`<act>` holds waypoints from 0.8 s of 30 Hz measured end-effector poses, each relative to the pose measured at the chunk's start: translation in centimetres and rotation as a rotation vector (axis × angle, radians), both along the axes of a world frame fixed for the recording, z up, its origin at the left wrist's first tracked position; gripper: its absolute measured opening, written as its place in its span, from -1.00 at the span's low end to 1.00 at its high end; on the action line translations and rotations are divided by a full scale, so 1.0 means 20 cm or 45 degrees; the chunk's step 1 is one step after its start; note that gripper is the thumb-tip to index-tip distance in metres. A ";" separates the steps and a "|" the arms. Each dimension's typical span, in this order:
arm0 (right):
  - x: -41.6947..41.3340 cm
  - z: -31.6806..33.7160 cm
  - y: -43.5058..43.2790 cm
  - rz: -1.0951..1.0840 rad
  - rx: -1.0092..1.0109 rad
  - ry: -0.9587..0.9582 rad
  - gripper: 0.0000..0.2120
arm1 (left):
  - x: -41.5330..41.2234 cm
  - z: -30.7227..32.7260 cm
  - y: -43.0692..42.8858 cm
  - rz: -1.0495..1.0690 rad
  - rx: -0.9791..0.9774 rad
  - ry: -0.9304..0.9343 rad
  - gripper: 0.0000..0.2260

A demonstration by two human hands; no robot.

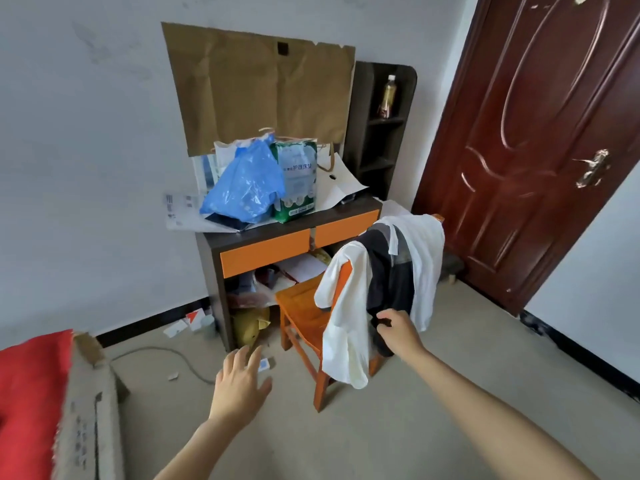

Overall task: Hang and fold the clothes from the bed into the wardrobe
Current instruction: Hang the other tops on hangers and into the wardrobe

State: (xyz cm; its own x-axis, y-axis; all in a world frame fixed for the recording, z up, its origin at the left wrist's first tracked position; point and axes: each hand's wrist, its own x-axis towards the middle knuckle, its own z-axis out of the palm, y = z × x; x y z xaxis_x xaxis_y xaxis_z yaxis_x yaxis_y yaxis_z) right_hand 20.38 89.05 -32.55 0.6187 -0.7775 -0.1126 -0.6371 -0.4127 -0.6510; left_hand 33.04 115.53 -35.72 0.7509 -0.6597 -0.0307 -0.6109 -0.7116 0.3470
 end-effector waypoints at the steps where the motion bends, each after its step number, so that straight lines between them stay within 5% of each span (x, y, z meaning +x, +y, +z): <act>1: 0.00 0.01 -0.10 -0.024 0.003 -0.029 -0.73 | 0.00 0.02 -0.10 -0.007 0.011 -0.017 -0.47; 12: 0.13 0.07 -1.29 -0.271 -0.046 -0.191 -0.65 | 0.01 0.29 -1.40 -0.213 0.104 -0.279 -0.53; 20: 0.43 0.08 -1.56 -0.226 0.137 -0.217 -0.24 | 0.16 0.31 -1.60 -0.163 0.150 -0.395 -0.39; 24: 0.52 0.06 -1.59 -0.254 0.330 -0.331 -0.26 | 0.17 0.26 -1.63 -0.141 0.200 -0.315 -0.28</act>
State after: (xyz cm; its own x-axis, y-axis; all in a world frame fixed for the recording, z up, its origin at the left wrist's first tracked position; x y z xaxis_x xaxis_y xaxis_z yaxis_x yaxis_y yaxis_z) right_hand 30.78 57.33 -31.40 0.4924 -0.8516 -0.1799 -0.4884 -0.0993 -0.8669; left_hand 36.40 83.03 -30.56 0.6722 -0.7394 0.0361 -0.7398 -0.6692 0.0695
